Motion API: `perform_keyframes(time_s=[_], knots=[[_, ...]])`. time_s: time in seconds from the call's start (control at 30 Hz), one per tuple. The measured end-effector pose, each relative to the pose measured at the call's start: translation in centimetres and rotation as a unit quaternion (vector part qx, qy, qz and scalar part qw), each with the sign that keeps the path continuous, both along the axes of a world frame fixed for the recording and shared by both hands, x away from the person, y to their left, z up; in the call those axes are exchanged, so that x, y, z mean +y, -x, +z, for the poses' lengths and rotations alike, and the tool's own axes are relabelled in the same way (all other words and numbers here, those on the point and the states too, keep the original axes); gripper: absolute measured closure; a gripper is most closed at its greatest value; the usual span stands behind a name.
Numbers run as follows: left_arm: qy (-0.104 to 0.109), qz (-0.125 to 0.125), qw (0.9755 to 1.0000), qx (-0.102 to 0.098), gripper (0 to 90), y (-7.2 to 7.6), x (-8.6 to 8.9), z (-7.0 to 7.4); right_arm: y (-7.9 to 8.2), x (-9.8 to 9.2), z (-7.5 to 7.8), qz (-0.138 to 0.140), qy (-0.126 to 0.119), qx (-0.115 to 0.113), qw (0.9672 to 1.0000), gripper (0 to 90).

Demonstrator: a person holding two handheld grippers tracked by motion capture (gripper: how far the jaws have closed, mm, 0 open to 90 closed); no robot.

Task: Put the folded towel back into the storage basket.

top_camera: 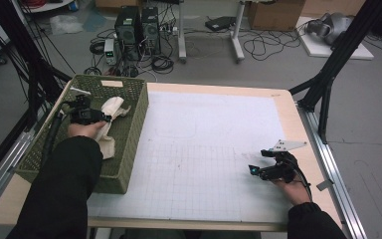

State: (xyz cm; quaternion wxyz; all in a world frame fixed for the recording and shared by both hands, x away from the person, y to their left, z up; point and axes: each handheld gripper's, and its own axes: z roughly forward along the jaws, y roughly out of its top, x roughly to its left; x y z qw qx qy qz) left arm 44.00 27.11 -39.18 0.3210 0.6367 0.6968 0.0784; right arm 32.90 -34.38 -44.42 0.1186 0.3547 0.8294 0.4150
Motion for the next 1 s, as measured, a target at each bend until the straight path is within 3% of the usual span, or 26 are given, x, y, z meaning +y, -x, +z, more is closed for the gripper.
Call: perform_keyframes(time_s=[0.27,0.4,0.47,0.6,0.7,0.73,0.83,0.93,1.0], knots=[[-0.009,-0.024,0.9984,0.050,64.9,-0.1,-0.8,-1.5,0.0,0.2,0.1,0.005,-0.001,-0.004,1.0000,12.0],[0.011,-0.020,0.9984,0.052,51.5,-0.1,-0.4,-0.8,0.0,0.2,0.1,0.006,-0.002,-0.003,1.0000,12.0],[-0.004,-0.024,0.9988,0.042,50.2,0.1,-0.1,-0.2,0.0,0.2,0.1,0.007,-0.002,-0.004,1.0000,12.0],[0.006,-0.013,0.9994,0.032,46.2,0.2,0.3,0.6,0.0,0.2,0.1,0.006,-0.001,-0.005,1.0000,12.0],[-0.010,-0.021,0.9985,0.050,52.1,0.1,0.1,-0.1,0.0,0.3,0.1,0.008,-0.001,-0.004,1.0000,12.0],[-0.017,-0.026,0.9979,0.057,60.7,0.1,0.0,-0.4,0.0,0.3,0.1,0.009,-0.001,-0.005,0.9999,12.0],[-0.031,-0.045,0.9954,0.079,72.4,0.0,-0.2,-0.9,0.1,0.4,0.1,0.007,-0.001,-0.005,1.0000,12.0],[-0.035,-0.046,0.9953,0.077,77.8,-0.1,-0.3,-1.0,0.0,0.4,0.2,0.009,-0.002,-0.006,0.9999,12.0],[-0.029,-0.034,0.9971,0.061,78.3,-0.1,-0.2,-0.8,0.0,0.4,0.2,0.009,-0.002,-0.009,0.9999,12.0]])
